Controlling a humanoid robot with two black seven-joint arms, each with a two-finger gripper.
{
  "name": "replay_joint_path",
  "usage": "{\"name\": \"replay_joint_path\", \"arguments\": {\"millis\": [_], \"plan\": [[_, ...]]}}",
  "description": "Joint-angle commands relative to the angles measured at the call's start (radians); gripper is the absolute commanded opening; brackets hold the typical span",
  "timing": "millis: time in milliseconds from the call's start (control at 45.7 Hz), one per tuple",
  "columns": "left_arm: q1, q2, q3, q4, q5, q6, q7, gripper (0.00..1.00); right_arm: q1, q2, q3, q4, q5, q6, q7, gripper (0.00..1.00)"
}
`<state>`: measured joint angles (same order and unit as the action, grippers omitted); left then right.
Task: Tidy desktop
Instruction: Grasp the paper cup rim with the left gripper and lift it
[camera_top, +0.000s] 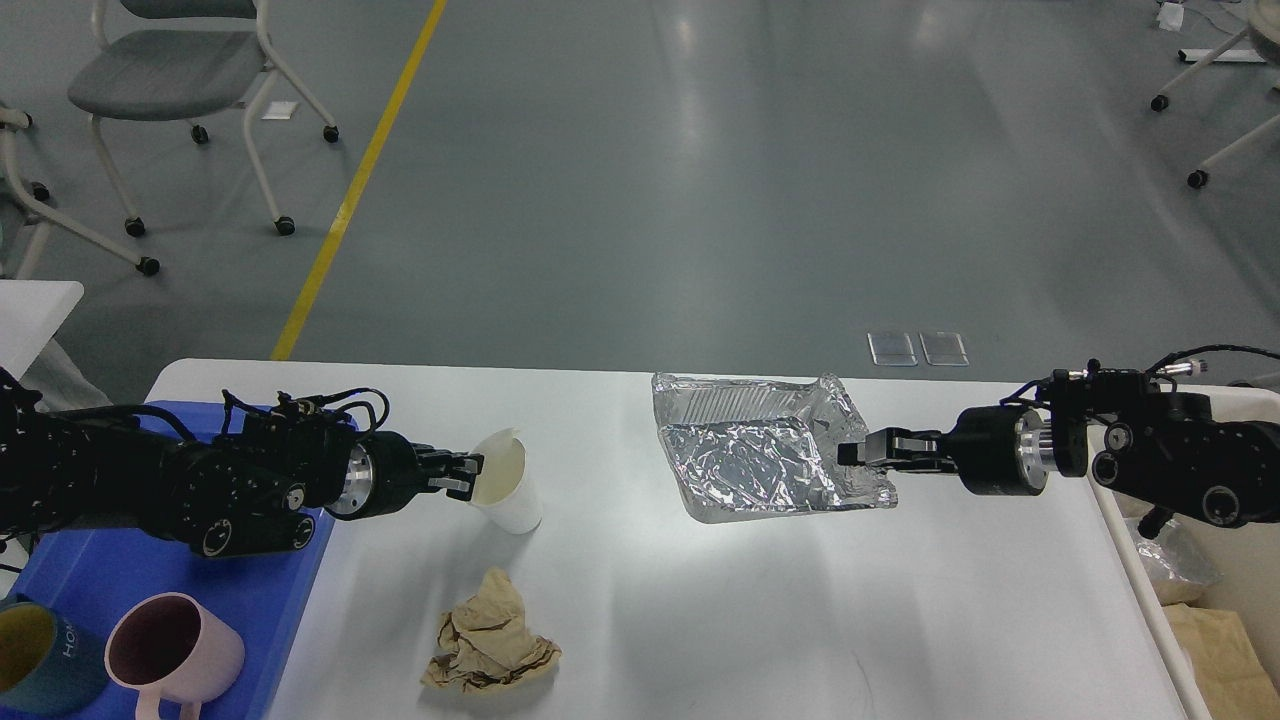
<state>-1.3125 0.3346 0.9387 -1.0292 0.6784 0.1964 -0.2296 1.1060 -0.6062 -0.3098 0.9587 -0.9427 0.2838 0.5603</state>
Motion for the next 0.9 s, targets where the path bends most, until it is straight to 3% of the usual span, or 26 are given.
{"name": "replay_joint_path", "arguments": {"millis": [0,109,219,328,394,590,787,875], "plan": [[-0.007,0.004,-0.001,-0.002,0.001,0.000,-0.007,0.00,0.000,0.000,0.000,0.000,0.001,0.000,0.000,0.00],[-0.017,0.009,-0.001,-0.011,0.004,0.000,-0.019,0.00,0.000,-0.001,0.000,0.000,0.001,0.000,0.001,0.00],[-0.053,0.046,-0.006,-0.034,0.004,-0.006,-0.071,0.00,0.002,-0.003,0.000,0.000,0.001,0.000,0.000,0.00],[-0.099,0.078,-0.011,-0.063,0.004,-0.014,-0.091,0.00,0.002,-0.001,0.000,0.000,0.001,0.000,0.000,0.00],[-0.192,0.133,-0.012,-0.115,0.003,-0.025,-0.120,0.00,0.002,0.000,0.000,-0.002,0.001,0.000,0.000,0.00],[-0.366,0.179,-0.058,-0.166,0.001,-0.123,-0.129,0.00,0.000,0.002,0.000,-0.012,0.001,0.002,0.000,0.00],[-0.514,0.138,-0.097,-0.160,-0.013,-0.232,-0.132,0.00,0.003,0.013,-0.002,-0.014,0.002,0.002,0.000,0.00],[-0.568,0.071,-0.097,-0.146,-0.019,-0.270,-0.172,0.00,0.006,0.025,-0.002,-0.014,0.002,0.003,0.000,0.00]]}}
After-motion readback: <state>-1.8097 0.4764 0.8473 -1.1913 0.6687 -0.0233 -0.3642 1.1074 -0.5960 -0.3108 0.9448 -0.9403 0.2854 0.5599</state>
